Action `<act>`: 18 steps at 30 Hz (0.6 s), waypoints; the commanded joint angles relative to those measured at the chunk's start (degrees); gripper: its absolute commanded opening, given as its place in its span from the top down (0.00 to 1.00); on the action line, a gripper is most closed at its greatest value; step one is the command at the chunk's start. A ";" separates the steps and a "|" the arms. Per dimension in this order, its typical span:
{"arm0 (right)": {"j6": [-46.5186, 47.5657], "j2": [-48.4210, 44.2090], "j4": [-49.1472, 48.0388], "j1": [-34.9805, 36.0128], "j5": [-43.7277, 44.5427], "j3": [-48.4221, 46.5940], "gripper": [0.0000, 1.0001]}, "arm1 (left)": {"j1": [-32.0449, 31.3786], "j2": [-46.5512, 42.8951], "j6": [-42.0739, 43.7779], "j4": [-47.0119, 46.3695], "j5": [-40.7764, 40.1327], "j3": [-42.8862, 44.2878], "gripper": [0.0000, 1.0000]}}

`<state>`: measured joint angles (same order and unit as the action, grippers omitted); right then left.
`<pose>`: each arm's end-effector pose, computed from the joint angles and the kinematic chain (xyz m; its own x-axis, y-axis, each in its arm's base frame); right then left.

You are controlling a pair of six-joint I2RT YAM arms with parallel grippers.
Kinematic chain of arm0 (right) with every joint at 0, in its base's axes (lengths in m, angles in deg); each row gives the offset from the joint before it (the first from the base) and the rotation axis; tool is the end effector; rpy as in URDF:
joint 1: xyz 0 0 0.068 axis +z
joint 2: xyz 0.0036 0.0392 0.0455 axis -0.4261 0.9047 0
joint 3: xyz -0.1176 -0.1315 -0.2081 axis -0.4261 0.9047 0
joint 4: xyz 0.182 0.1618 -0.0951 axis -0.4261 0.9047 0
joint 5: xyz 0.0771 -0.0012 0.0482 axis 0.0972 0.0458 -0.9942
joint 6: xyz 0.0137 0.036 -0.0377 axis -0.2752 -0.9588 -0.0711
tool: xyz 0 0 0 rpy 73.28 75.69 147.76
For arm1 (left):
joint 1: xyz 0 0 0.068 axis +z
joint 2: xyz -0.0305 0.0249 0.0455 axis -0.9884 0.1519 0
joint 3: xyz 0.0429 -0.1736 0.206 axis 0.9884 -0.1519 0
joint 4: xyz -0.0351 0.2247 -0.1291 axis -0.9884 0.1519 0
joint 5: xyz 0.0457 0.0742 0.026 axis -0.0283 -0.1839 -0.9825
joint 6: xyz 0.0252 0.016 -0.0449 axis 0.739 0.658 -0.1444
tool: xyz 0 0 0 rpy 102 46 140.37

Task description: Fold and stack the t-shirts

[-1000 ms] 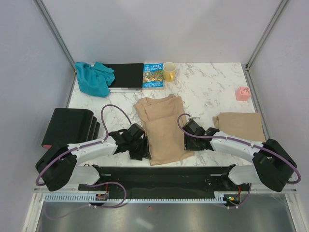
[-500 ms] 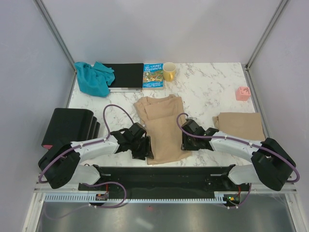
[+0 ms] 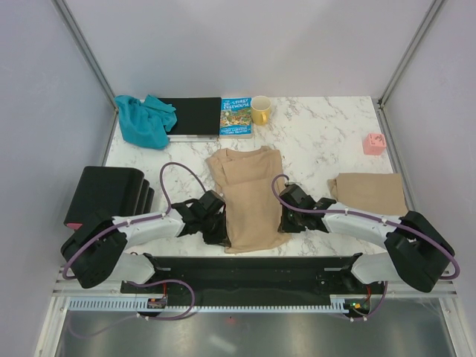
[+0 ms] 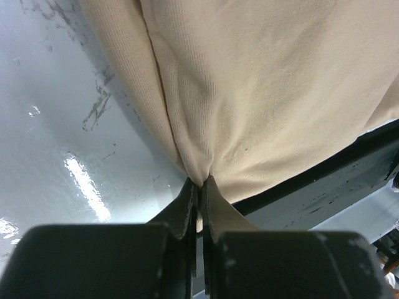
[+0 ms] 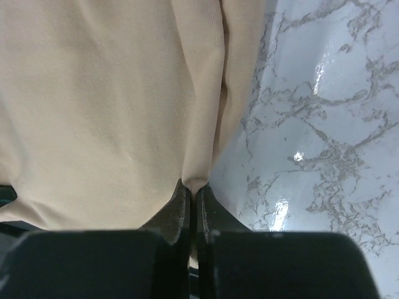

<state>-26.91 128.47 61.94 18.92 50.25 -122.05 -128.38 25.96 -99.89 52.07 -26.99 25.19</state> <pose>0.1663 0.1599 0.1526 -0.9344 0.0828 -0.3464 -0.0321 0.9490 0.3136 0.1479 -0.1701 0.1415 -0.9890 -0.0312 -0.1448 0.0396 0.8865 -0.4610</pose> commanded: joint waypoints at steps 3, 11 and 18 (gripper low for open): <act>-0.34 -1.21 1.24 1.30 -1.56 1.06 1.00 | -0.35 -2.37 0.05 1.24 -2.34 -0.57 0.98; 1.68 -6.30 3.69 1.30 -1.21 -2.80 1.00 | 0.00 -8.95 1.46 7.40 -8.74 4.35 0.98; 5.11 -7.54 7.21 1.21 3.27 -9.21 1.00 | 1.76 -12.12 3.66 11.53 -13.67 11.82 0.98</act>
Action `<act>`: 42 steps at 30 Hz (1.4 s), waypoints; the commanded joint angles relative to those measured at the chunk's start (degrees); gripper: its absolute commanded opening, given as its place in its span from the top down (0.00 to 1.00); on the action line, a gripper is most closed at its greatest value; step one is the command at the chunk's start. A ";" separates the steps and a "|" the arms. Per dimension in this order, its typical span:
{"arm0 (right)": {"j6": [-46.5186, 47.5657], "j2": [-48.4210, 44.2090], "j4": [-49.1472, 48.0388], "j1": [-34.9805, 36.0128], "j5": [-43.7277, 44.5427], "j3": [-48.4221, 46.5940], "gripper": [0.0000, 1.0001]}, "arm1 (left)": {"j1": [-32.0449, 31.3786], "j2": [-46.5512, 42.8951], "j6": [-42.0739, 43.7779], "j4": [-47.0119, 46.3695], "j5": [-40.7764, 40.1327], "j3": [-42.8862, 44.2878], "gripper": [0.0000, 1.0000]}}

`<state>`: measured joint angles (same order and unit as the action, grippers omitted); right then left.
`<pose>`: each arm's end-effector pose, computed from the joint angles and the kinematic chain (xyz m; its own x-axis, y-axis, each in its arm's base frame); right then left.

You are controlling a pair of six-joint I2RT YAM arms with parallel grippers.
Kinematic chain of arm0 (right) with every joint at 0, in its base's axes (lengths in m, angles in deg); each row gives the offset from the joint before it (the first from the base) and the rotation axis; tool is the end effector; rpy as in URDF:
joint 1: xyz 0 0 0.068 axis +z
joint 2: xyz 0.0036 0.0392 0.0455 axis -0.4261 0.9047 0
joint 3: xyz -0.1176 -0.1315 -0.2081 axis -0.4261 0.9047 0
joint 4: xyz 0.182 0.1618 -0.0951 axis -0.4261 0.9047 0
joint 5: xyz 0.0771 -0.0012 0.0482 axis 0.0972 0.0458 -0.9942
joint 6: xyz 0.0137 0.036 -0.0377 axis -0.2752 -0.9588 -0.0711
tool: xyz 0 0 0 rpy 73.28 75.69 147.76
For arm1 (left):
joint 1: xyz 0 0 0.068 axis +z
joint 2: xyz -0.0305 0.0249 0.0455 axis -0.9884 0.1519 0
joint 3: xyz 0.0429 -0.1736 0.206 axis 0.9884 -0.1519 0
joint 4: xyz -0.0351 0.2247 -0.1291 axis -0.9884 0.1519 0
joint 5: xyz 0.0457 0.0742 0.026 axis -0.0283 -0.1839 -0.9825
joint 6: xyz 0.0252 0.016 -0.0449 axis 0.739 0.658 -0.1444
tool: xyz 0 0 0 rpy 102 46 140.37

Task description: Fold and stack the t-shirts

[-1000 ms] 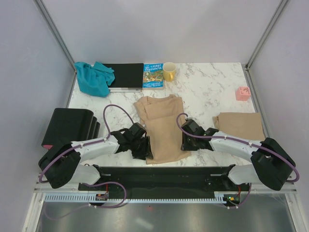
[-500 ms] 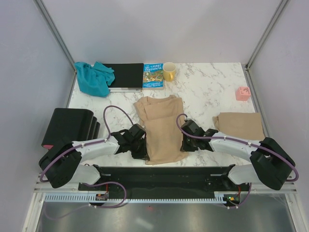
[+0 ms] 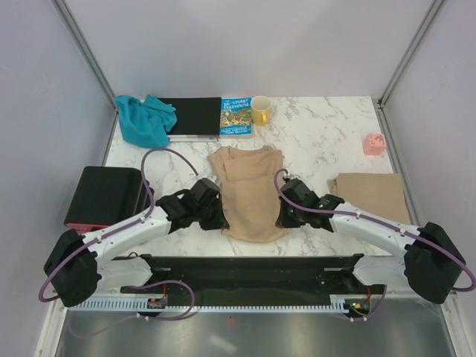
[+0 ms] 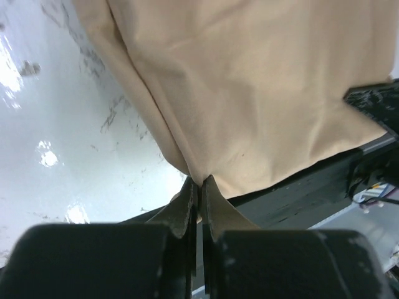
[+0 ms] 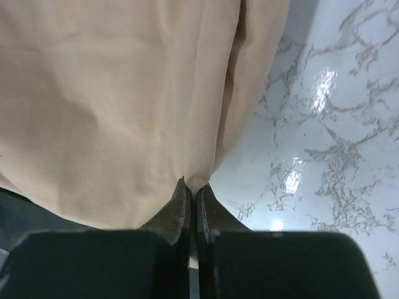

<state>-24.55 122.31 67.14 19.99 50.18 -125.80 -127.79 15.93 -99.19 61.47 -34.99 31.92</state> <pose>0.1619 0.1617 0.1889 -0.9110 0.0484 -0.4095 -0.1075 0.9309 0.3491 0.1514 -0.1633 0.2014 -0.9420 -0.1007 -0.3201 0.0612 0.8864 -0.4589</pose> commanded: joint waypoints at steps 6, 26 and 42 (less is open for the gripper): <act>5.56 -0.15 3.24 -0.03 4.74 -10.90 1.00 | 4.07 -0.87 4.98 2.84 -8.75 8.87 0.98; 15.05 14.26 0.96 -6.62 6.41 -28.04 1.00 | 14.09 13.28 11.48 0.55 -6.83 27.31 0.98; 17.08 19.71 0.16 -14.35 2.20 -34.98 0.94 | 17.52 20.93 14.56 0.99 -4.71 36.29 0.98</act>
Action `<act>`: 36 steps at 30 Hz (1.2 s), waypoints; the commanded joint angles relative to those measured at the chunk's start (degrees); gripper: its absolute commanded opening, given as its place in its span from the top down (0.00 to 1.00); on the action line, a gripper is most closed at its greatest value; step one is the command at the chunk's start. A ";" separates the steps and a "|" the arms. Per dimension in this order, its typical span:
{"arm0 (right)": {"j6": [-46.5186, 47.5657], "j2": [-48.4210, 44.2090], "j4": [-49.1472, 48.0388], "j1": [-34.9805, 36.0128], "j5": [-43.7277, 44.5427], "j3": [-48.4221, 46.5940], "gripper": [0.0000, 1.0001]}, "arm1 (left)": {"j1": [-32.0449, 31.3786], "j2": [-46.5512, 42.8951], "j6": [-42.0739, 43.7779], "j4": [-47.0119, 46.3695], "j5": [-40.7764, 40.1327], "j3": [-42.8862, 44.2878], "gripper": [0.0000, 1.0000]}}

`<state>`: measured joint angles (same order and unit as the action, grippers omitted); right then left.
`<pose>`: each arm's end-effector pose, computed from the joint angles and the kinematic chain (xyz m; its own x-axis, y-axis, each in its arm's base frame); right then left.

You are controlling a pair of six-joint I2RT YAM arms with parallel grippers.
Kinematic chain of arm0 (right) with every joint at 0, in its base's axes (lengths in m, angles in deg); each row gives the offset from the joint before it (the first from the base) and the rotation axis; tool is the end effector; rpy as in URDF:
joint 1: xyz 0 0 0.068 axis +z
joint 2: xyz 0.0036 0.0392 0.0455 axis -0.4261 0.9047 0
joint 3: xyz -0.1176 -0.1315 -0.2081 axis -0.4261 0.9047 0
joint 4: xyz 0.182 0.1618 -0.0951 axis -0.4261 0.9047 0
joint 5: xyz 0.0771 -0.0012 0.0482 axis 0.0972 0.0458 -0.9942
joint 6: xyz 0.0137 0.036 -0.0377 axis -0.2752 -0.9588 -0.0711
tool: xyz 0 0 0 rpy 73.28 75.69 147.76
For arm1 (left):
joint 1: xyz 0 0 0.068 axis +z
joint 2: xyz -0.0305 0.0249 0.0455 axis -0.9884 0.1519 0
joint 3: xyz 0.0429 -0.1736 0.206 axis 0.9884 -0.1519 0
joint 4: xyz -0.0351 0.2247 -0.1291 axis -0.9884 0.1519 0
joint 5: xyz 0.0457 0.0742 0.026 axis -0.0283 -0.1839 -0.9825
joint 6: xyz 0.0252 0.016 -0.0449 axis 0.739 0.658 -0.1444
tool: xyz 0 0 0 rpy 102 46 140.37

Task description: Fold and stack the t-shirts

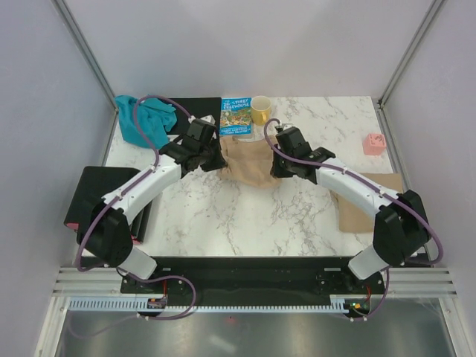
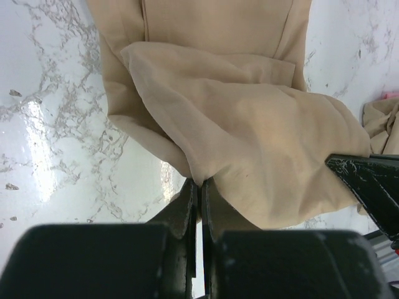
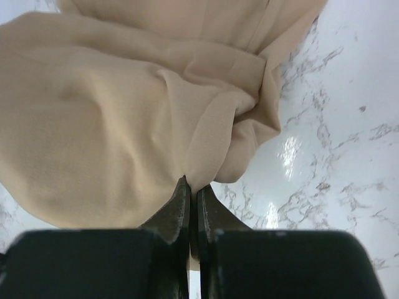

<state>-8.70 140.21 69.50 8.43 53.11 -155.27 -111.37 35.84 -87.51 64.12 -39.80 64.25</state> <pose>0.2802 0.1832 0.2645 -0.7847 0.0225 -0.6194 -0.1705 0.9529 0.2506 0.2896 -0.1673 0.2873 -0.7980 -0.2382 -0.5535 0.0129 0.9116 -0.4109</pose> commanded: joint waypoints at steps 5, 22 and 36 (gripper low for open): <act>1.93 8.75 -2.19 -5.78 -3.54 -12.01 0.92 | 2.86 5.58 3.15 -1.74 0.27 7.48 0.98; 2.11 24.75 -3.42 -9.57 -5.48 -26.00 0.91 | 5.23 20.00 3.59 -0.60 -3.07 20.40 0.98; -2.46 32.31 -3.34 -12.29 -7.15 -32.42 0.57 | 7.34 27.74 2.28 3.18 -4.47 28.49 0.85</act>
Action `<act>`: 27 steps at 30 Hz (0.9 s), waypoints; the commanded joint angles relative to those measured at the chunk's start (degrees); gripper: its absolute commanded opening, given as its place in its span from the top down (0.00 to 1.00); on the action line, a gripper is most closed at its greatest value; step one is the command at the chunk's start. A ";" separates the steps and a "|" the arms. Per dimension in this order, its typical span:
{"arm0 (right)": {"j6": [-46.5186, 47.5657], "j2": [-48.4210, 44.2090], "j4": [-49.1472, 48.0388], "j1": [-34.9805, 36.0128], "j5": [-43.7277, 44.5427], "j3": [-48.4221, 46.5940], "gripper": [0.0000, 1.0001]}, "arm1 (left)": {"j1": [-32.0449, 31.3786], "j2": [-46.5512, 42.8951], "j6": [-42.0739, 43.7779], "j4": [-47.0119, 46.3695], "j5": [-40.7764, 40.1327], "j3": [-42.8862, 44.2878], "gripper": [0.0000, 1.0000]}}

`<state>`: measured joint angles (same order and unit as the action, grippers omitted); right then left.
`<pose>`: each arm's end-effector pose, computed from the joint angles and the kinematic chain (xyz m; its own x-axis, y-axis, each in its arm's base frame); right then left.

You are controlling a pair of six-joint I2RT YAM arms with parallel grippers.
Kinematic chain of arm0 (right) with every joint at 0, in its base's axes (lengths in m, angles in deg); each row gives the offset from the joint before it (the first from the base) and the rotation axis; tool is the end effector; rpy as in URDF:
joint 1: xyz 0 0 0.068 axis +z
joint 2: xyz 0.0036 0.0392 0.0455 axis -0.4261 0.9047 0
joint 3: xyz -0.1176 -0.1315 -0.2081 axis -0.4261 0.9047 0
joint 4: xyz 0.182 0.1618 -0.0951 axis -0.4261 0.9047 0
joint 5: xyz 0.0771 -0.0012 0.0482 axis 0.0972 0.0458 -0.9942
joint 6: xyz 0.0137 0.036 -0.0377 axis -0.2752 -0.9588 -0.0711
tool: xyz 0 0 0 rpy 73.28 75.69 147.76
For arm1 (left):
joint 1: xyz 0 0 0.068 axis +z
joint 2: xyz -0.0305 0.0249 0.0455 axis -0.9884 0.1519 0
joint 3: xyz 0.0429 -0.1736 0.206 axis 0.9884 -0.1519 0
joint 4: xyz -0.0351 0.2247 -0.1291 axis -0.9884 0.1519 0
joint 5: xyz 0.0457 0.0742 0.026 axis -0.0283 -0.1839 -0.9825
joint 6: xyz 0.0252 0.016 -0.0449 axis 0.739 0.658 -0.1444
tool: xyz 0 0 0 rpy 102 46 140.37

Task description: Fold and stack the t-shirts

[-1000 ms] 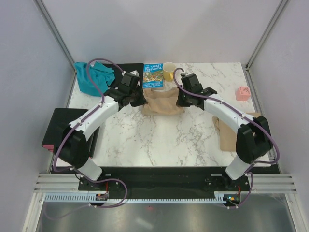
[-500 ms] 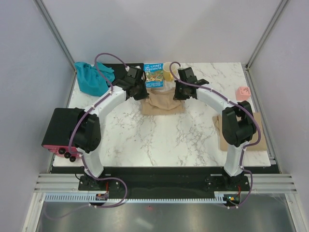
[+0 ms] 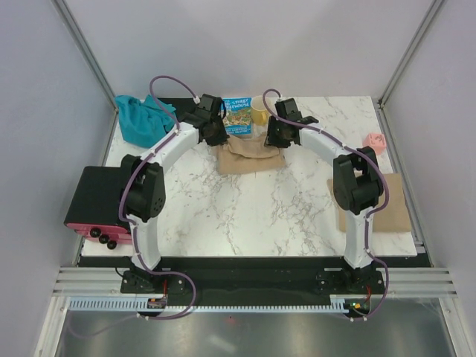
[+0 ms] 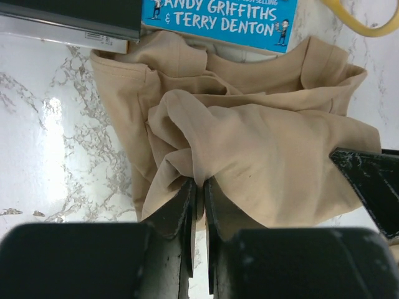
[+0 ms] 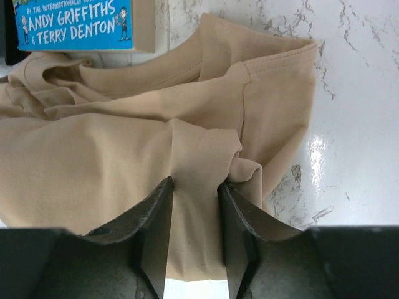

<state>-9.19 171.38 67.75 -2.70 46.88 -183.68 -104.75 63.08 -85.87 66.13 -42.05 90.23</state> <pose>0.4332 0.1808 0.2174 -0.8062 0.1663 -0.5678 -0.0316 0.9462 0.3220 0.4150 -0.1782 0.2544 -0.7824 -0.2953 -0.5483 -0.1097 0.9320 -0.3454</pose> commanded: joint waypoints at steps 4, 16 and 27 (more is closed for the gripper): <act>-2.94 2.11 -1.59 -1.87 -1.19 -6.81 0.54 | 1.16 0.51 0.46 1.61 -2.92 2.24 0.80; -5.41 4.04 -1.24 -2.84 -1.62 -17.35 0.49 | 3.62 1.30 -0.33 3.72 -5.82 4.08 0.69; 0.03 0.98 0.43 -3.89 -1.54 -18.79 0.54 | 5.99 7.53 1.86 5.03 -4.95 15.85 0.66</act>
<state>-12.29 176.17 68.23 -6.26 44.96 -202.63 -99.72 67.42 -85.87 70.78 -46.51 99.54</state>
